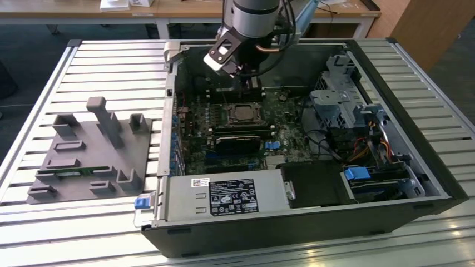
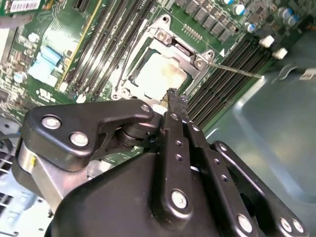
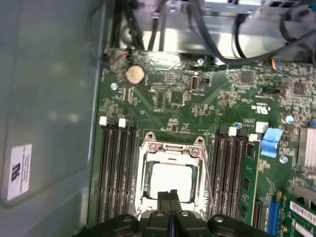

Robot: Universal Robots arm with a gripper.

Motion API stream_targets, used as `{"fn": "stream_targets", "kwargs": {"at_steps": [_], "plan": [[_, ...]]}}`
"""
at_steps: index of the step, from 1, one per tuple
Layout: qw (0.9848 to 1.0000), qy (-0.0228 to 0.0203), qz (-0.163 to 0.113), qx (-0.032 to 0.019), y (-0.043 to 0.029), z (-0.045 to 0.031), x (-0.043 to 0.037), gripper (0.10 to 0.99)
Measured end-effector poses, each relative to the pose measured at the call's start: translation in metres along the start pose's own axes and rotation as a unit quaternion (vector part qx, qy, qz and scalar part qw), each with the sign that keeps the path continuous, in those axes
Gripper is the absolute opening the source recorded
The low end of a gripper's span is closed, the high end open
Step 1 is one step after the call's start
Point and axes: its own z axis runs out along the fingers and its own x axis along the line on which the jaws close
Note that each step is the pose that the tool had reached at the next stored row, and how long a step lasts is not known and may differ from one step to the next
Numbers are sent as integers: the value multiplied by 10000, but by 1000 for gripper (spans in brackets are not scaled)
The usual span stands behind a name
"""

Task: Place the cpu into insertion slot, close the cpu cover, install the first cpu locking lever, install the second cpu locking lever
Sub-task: 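Install the first cpu locking lever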

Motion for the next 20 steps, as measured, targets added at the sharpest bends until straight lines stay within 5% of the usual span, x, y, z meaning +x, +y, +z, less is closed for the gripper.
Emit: {"fn": "stream_targets", "kwargs": {"at_steps": [10, 20], "plan": [[9978, 5, -658, 39, 0, 0, 0, 106], [9924, 9, -1230, 73, 0, 0, 0, 106]]}}
